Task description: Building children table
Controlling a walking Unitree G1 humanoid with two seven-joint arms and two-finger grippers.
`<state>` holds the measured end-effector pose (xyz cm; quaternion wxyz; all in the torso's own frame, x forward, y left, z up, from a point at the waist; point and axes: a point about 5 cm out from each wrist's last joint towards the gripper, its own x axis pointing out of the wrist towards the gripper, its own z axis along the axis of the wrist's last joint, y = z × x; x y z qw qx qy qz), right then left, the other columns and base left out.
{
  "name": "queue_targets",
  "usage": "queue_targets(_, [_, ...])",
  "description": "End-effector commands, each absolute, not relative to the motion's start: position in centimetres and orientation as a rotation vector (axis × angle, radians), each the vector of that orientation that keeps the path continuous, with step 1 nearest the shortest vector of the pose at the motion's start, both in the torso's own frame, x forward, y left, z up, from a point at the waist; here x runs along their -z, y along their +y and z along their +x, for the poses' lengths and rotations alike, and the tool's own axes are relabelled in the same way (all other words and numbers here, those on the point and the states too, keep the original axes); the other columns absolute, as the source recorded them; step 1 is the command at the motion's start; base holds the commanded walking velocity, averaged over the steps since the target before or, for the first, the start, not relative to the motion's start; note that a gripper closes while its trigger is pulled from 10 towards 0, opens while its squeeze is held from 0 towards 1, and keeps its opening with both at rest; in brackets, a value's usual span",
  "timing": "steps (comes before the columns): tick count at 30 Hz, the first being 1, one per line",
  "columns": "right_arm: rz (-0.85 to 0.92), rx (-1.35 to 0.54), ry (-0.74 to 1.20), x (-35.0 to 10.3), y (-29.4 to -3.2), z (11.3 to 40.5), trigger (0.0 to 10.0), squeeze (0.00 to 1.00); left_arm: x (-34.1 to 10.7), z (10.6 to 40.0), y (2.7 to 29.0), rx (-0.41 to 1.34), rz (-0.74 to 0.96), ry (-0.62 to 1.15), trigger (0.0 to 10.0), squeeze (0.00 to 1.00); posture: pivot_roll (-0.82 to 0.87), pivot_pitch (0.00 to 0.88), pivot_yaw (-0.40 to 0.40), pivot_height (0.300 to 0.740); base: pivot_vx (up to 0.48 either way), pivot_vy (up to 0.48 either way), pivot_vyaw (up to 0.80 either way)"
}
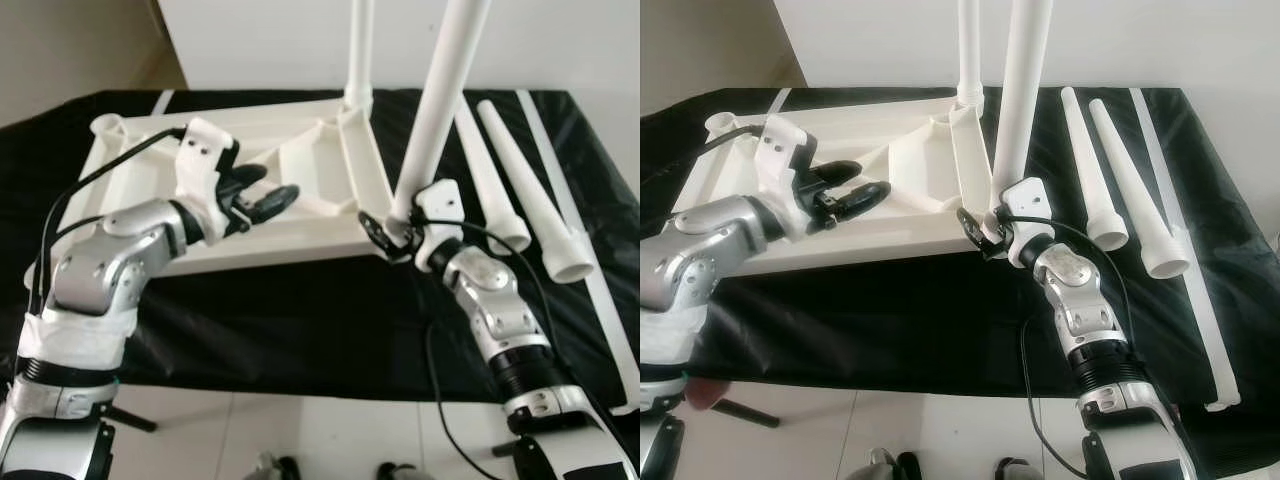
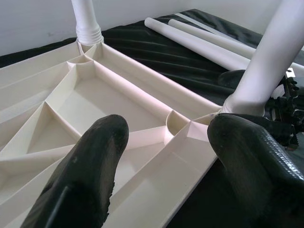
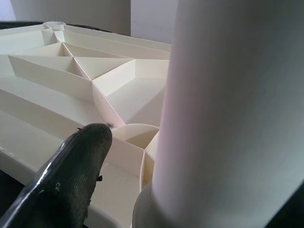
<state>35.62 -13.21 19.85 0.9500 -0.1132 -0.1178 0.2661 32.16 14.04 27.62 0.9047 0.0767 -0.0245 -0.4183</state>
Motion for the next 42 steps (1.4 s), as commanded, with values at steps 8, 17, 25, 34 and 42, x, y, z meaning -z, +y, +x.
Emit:
queue_targets(8, [-0.215, -0.549, -0.23, -19.41, -13.17, 35.48, 10.0, 0.0, -27.72, 31.65, 13.98, 0.898, 0.193, -0.064, 0.0, 0.0, -0.06, 0.171, 0.063, 0.74, 0.0, 0.0, 0.0])
queue_targets(17, [-0.211, -0.547, -0.229, -19.3, -13.15, 35.38, 10.0, 0.0, -27.8, 31.5, 13.94, 0.914, 0.191, -0.068, 0.0, 0.0, -0.06, 0.171, 0.065, 0.74, 0.0, 0.0, 0.0])
queue_targets(25, [-0.21, -0.549, -0.227, -19.19, -13.22, 35.4, 10.0, 0.0, -27.63, 32.01, 14.02, 0.89, 0.166, -0.032, 10.0, 1.0, -0.06, 0.164, 0.066, 0.74, 0.0, 0.0, 0.0])
queue_targets(34, [-0.206, -0.552, -0.227, -19.16, -13.14, 35.38, 10.0, 0.0, -27.69, 31.96, 14.16, 0.892, 0.176, -0.037, 10.0, 1.0, -0.06, 0.164, 0.067, 0.74, 0.0, 0.0, 0.0])
queue_targets(42, [-0.204, -0.553, -0.224, -19.04, -13.17, 35.37, 10.0, 0.0, -27.7, 31.96, 14.19, 0.889, 0.208, -0.043, 10.0, 1.0, -0.06, 0.164, 0.066, 0.74, 0.0, 0.0, 0.0])
